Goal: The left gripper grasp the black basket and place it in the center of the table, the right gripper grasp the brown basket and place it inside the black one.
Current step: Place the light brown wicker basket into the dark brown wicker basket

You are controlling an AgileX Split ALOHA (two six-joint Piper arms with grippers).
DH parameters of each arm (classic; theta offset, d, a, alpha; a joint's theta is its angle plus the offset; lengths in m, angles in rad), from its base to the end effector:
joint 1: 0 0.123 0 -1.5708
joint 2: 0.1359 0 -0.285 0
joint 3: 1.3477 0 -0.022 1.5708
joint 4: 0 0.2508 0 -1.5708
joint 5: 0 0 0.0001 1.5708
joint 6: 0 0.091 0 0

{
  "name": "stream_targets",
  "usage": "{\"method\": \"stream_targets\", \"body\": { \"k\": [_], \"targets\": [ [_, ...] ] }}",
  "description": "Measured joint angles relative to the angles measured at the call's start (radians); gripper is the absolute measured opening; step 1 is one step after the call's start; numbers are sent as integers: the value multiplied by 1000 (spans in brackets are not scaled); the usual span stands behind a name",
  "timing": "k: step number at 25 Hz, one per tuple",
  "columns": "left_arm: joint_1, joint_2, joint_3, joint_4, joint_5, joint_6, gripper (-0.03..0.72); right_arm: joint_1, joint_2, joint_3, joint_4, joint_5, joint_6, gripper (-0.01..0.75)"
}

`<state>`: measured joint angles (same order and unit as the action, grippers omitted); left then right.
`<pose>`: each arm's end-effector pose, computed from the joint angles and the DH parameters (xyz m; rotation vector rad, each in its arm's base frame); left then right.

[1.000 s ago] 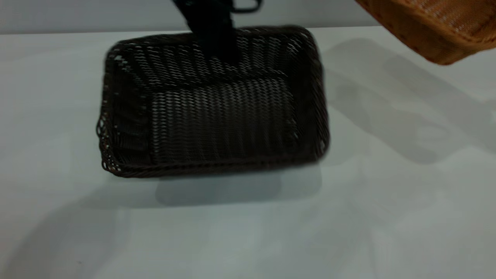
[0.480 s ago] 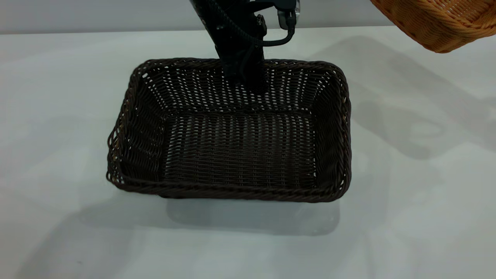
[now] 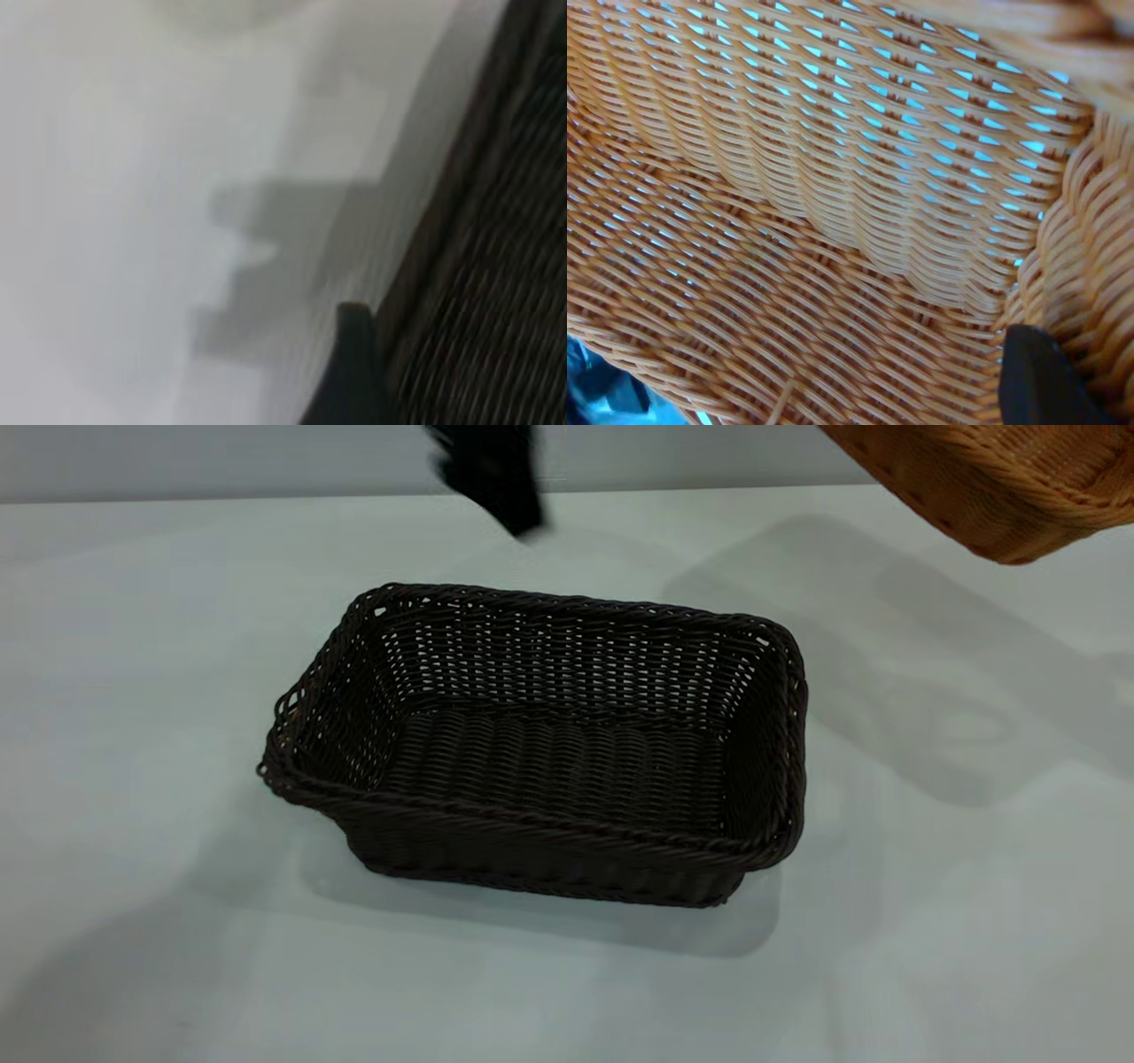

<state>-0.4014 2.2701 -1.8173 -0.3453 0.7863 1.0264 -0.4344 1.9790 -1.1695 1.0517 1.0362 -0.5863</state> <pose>0.4441 -0.2122 0.1655 1.5342 2.1616 -0.2032 0.3545 -0.0895 0.1578 0.6660 2.5632 1.1460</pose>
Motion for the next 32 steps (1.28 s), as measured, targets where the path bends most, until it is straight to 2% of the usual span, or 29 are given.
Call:
{"method": "stream_targets", "body": {
  "k": [3, 8, 14, 19, 23, 27, 32],
  "targets": [
    [123, -39, 0, 12, 14, -87, 540, 36, 0, 0, -52, 11, 27, 65],
    [321, -62, 0, -92, -10, -132, 540, 195, 0, 0, -195, 15, 105, 65],
    [458, -62, 0, -240, -19, -131, 540, 388, 0, 0, -251, 25, 189, 65],
    [489, -62, 0, -255, -20, -101, 540, 524, 0, 0, -256, -4, 234, 65],
    [489, -62, 0, -265, -20, -70, 540, 598, 27, 0, -260, -54, 243, 65],
    [489, -62, 0, -287, -18, -59, 541, 632, 75, 0, -266, -95, 243, 65],
    [489, -62, 0, -289, -15, -57, 542, 633, 95, 0, -277, -121, 243, 65]
  ]
}}
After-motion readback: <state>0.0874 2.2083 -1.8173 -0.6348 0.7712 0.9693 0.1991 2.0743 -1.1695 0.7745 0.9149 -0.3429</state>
